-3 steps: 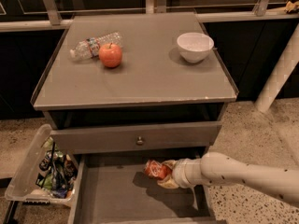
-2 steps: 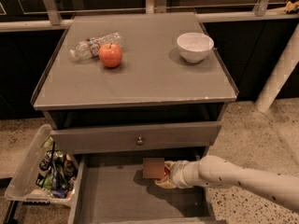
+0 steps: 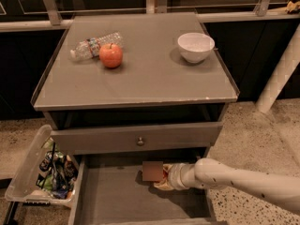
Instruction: Place coke can into middle drawer
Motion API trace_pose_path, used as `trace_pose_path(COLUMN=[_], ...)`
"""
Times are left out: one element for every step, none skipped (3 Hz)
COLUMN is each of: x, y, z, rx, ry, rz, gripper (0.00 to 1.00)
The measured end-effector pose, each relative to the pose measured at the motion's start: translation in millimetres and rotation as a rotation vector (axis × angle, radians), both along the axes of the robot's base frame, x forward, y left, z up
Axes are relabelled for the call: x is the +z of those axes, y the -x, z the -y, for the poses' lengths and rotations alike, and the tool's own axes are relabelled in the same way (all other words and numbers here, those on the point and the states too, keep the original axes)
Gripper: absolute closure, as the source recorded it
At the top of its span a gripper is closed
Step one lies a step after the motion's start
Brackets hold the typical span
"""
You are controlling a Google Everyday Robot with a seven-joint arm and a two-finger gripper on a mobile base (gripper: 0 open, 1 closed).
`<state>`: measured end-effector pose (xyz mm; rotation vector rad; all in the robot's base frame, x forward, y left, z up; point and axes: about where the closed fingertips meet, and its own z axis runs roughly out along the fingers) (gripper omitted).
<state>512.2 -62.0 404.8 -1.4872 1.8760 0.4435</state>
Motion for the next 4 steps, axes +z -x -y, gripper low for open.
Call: trace_pose_path(x=[-24,-35,-35,-35], y=[-7,-11,-11,-11], z=[-4,-6,-6,-6], rx=[0.003,0.001,0.001,0.001], ry=[0.042,0.070,0.070,0.070], rz=[-0.011,-0.023,-0.023,-0.023], gripper=[1.00,1.00,0.82,0.59])
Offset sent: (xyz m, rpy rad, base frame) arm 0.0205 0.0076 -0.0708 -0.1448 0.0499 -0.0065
